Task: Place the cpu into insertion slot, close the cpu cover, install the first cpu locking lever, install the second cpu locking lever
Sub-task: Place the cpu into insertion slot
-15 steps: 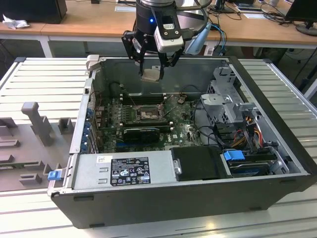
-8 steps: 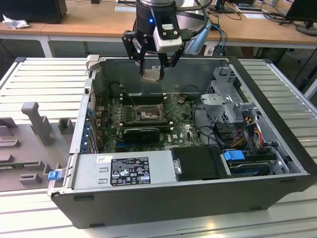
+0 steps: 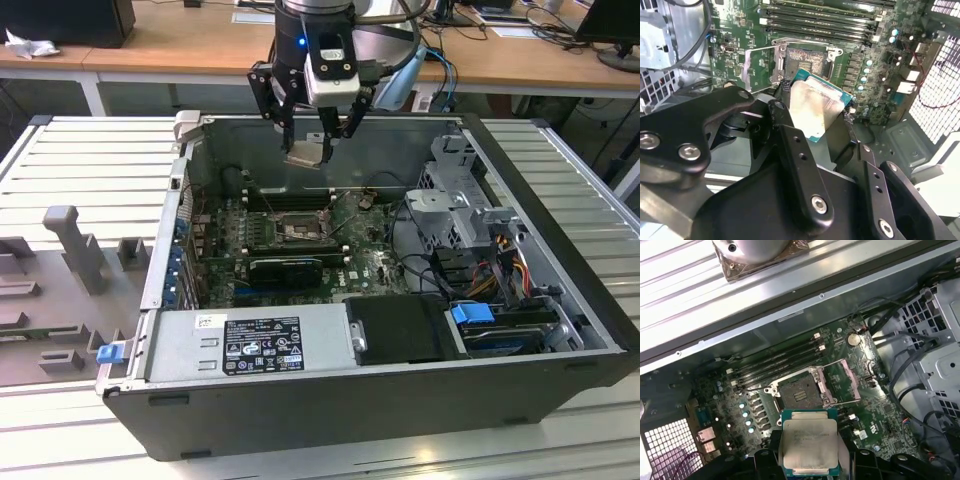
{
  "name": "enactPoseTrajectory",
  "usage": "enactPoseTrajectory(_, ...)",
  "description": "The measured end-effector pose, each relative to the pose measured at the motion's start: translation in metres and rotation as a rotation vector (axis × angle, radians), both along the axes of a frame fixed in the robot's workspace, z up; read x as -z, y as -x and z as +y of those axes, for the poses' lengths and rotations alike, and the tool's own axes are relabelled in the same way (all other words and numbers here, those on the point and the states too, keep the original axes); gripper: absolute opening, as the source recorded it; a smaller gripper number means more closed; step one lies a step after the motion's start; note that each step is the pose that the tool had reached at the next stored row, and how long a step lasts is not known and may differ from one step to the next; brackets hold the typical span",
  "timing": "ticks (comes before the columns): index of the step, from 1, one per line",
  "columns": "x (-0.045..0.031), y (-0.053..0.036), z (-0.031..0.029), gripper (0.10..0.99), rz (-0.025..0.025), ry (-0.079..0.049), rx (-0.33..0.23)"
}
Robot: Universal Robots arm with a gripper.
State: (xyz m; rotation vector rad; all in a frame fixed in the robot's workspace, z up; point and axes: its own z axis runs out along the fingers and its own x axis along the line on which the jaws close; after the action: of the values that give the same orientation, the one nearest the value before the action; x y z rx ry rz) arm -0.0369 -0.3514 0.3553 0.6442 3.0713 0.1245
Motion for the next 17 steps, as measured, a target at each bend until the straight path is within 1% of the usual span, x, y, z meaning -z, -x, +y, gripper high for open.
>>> enactPoseTrajectory(6,0.0008,-0.0001,0.0,0.529,0.0,0.0,0.07)
enactPoseTrajectory(11,0.0031,0.0,0.0,0.529,-0.0001,0.001,0.077)
enactPoseTrajectory(17,0.0075,0.0,0.0,0.529,0.0,0.001,0.077)
